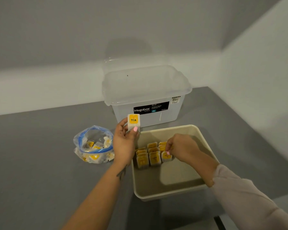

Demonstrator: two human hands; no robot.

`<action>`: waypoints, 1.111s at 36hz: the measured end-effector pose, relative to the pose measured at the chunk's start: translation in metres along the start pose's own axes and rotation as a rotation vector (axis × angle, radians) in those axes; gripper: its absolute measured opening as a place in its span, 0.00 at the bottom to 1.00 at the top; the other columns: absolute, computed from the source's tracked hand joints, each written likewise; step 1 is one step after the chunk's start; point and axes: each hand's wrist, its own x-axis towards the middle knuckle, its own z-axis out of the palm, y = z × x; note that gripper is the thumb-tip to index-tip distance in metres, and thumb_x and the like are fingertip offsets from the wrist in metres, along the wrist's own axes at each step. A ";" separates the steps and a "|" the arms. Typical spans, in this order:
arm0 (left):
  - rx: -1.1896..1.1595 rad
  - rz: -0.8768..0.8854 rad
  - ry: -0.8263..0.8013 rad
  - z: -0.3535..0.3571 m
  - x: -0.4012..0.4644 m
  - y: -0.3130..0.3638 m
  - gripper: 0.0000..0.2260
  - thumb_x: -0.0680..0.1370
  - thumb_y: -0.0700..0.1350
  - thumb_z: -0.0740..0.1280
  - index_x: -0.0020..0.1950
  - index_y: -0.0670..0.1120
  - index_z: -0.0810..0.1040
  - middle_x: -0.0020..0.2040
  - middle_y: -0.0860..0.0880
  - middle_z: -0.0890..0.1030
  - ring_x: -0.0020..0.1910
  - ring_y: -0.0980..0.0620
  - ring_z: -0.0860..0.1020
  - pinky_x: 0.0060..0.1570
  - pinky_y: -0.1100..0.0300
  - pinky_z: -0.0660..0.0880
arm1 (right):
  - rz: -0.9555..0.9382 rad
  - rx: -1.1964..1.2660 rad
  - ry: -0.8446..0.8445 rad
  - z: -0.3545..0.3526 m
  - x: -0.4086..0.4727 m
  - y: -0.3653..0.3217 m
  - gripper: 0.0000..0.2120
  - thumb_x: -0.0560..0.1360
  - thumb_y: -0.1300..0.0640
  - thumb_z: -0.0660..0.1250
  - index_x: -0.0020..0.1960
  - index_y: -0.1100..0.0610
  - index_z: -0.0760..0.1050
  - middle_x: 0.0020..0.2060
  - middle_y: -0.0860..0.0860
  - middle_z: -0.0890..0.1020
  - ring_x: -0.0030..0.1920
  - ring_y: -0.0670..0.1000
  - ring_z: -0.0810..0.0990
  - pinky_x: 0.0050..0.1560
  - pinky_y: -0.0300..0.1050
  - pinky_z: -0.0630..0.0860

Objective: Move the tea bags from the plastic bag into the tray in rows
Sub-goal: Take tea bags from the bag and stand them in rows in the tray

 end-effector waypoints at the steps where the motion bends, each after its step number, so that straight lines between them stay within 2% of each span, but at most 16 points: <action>1: 0.006 0.003 0.000 0.000 0.000 0.000 0.16 0.76 0.37 0.66 0.59 0.54 0.72 0.54 0.50 0.81 0.52 0.56 0.80 0.50 0.61 0.78 | -0.001 0.005 0.004 0.001 0.000 0.000 0.09 0.74 0.58 0.69 0.39 0.45 0.79 0.40 0.46 0.77 0.44 0.50 0.79 0.49 0.44 0.78; 6: 0.024 0.013 0.006 0.000 -0.001 0.004 0.15 0.77 0.37 0.66 0.60 0.53 0.72 0.52 0.54 0.81 0.51 0.59 0.81 0.48 0.64 0.78 | 0.005 0.013 0.004 0.004 -0.002 -0.001 0.07 0.74 0.58 0.68 0.42 0.47 0.81 0.41 0.47 0.78 0.43 0.49 0.78 0.48 0.43 0.77; 14: 0.043 -0.006 0.000 0.003 -0.001 0.006 0.16 0.76 0.38 0.66 0.62 0.51 0.71 0.53 0.56 0.80 0.50 0.61 0.81 0.48 0.64 0.79 | 0.037 -0.005 -0.080 -0.006 0.002 -0.003 0.05 0.74 0.55 0.70 0.48 0.47 0.81 0.51 0.50 0.80 0.52 0.52 0.78 0.58 0.48 0.76; 17: 0.037 -0.024 -0.035 0.007 0.000 0.009 0.17 0.76 0.38 0.66 0.63 0.50 0.71 0.52 0.56 0.81 0.50 0.60 0.81 0.48 0.64 0.79 | 0.024 0.024 -0.054 -0.014 0.000 0.000 0.06 0.73 0.53 0.71 0.49 0.46 0.80 0.50 0.49 0.80 0.49 0.50 0.79 0.52 0.44 0.78; 19: 0.033 -0.034 -0.077 0.012 0.000 0.012 0.17 0.76 0.37 0.67 0.63 0.49 0.71 0.53 0.54 0.81 0.51 0.58 0.81 0.47 0.65 0.79 | 0.015 0.140 -0.015 -0.025 0.002 0.002 0.05 0.73 0.52 0.70 0.49 0.47 0.79 0.45 0.48 0.81 0.44 0.49 0.80 0.45 0.41 0.78; 21: 0.046 -0.030 -0.158 0.018 -0.001 0.016 0.17 0.76 0.36 0.67 0.63 0.49 0.71 0.53 0.53 0.81 0.50 0.59 0.81 0.45 0.65 0.78 | -0.041 0.319 0.065 -0.037 0.003 0.003 0.06 0.74 0.51 0.69 0.51 0.49 0.78 0.41 0.48 0.79 0.40 0.47 0.78 0.38 0.39 0.74; 23: 0.064 -0.026 -0.263 0.026 -0.002 0.021 0.17 0.76 0.35 0.67 0.63 0.47 0.71 0.52 0.51 0.81 0.48 0.59 0.81 0.45 0.64 0.78 | -0.119 0.504 0.138 -0.049 0.004 0.002 0.09 0.75 0.51 0.68 0.55 0.49 0.77 0.43 0.49 0.78 0.42 0.47 0.77 0.38 0.39 0.71; 26: 0.087 -0.054 -0.380 0.038 -0.005 0.023 0.19 0.75 0.33 0.67 0.64 0.45 0.71 0.51 0.48 0.81 0.47 0.58 0.81 0.46 0.63 0.79 | -0.201 0.658 0.163 -0.066 0.003 -0.001 0.11 0.75 0.55 0.69 0.58 0.51 0.77 0.42 0.45 0.77 0.42 0.44 0.77 0.42 0.38 0.72; 28: 0.114 -0.059 -0.436 0.044 -0.006 0.021 0.20 0.74 0.33 0.68 0.63 0.48 0.72 0.52 0.46 0.81 0.49 0.54 0.81 0.49 0.60 0.79 | -0.211 0.672 0.170 -0.073 0.001 -0.002 0.09 0.75 0.57 0.70 0.55 0.54 0.79 0.40 0.43 0.77 0.42 0.43 0.76 0.43 0.37 0.73; 30: 0.144 -0.058 -0.466 0.049 -0.007 0.020 0.20 0.74 0.34 0.69 0.60 0.52 0.71 0.50 0.46 0.82 0.48 0.52 0.82 0.49 0.60 0.79 | -0.203 0.649 0.190 -0.078 -0.001 0.000 0.06 0.74 0.60 0.70 0.51 0.56 0.81 0.36 0.43 0.78 0.39 0.41 0.76 0.39 0.32 0.72; 33: 0.229 -0.026 -0.504 0.052 -0.008 0.021 0.20 0.73 0.36 0.70 0.61 0.53 0.71 0.50 0.50 0.82 0.49 0.55 0.82 0.46 0.66 0.77 | -0.185 0.607 0.214 -0.081 -0.004 0.006 0.04 0.73 0.60 0.71 0.48 0.56 0.82 0.34 0.42 0.78 0.36 0.40 0.75 0.37 0.32 0.70; 35: 0.331 0.040 -0.520 0.051 -0.006 0.022 0.20 0.73 0.38 0.71 0.61 0.52 0.72 0.54 0.53 0.81 0.54 0.58 0.79 0.49 0.69 0.76 | -0.176 0.577 0.217 -0.080 -0.007 0.011 0.03 0.73 0.60 0.71 0.46 0.54 0.81 0.34 0.41 0.78 0.35 0.39 0.75 0.37 0.32 0.68; 38: 0.628 0.221 -0.443 0.043 0.002 0.024 0.14 0.75 0.42 0.69 0.60 0.53 0.77 0.58 0.56 0.78 0.59 0.62 0.73 0.53 0.78 0.66 | -0.146 0.519 0.190 -0.077 -0.012 0.020 0.03 0.74 0.59 0.71 0.47 0.54 0.81 0.34 0.41 0.78 0.34 0.38 0.75 0.36 0.30 0.67; 40: 0.738 0.266 -0.383 0.035 0.007 0.025 0.12 0.77 0.42 0.67 0.59 0.53 0.78 0.60 0.54 0.78 0.59 0.61 0.72 0.54 0.75 0.64 | -0.125 0.462 0.156 -0.072 -0.015 0.026 0.04 0.74 0.60 0.70 0.48 0.56 0.81 0.35 0.43 0.78 0.35 0.39 0.75 0.37 0.32 0.70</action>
